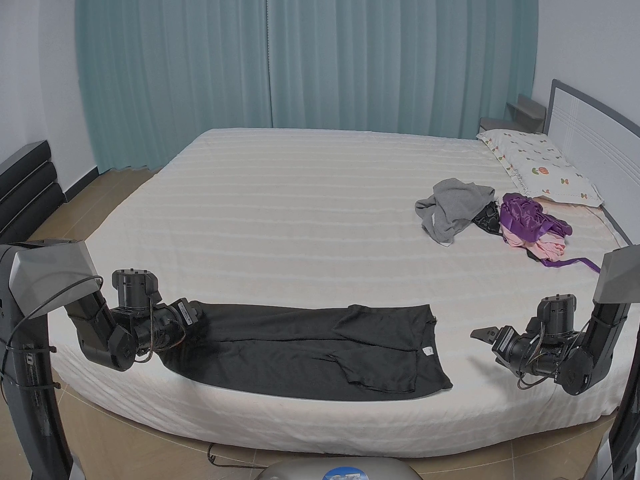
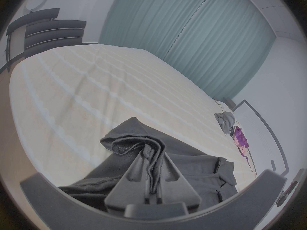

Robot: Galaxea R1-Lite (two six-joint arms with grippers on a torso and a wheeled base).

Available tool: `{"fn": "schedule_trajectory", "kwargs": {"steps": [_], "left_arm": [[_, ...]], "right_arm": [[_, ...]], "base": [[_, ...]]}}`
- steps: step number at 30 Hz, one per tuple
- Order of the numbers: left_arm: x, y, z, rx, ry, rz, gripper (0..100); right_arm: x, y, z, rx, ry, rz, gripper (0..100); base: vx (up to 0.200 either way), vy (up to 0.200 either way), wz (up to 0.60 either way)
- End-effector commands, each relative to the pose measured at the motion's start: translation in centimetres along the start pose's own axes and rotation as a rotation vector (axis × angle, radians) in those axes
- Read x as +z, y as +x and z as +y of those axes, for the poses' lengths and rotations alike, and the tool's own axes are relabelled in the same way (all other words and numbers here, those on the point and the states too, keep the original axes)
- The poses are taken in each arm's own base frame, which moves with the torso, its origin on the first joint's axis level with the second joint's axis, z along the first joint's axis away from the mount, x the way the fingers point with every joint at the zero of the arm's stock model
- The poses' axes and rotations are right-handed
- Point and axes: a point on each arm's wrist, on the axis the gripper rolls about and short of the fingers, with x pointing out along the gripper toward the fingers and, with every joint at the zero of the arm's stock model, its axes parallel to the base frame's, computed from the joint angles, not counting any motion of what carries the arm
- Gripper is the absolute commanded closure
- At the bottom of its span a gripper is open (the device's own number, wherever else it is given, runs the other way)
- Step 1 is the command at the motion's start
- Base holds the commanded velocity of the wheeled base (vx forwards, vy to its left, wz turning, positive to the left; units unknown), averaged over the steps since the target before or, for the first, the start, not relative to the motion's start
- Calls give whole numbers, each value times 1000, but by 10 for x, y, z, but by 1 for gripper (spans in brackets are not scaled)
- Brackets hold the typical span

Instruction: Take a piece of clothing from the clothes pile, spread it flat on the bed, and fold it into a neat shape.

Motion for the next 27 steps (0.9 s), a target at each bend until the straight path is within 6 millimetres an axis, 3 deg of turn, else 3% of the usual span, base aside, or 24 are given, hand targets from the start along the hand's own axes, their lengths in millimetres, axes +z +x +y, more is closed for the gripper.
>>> {"fn": "schedule_trajectory", "kwargs": {"steps": [1, 12, 27], "left_arm": [[3, -6, -13, -17, 0, -24, 100], [-11, -13, -48, -64, -59, -13, 100], [-26, -11, -65, -88, -92, 20, 100]], "right_arm": [[0, 1, 0, 0, 0, 3, 0], [-4, 2, 4, 35, 46, 38, 0], [-11, 4, 10, 57, 36, 52, 0]], "base": [[0, -200, 0], [0, -200, 0], [0, -200, 0]]}}
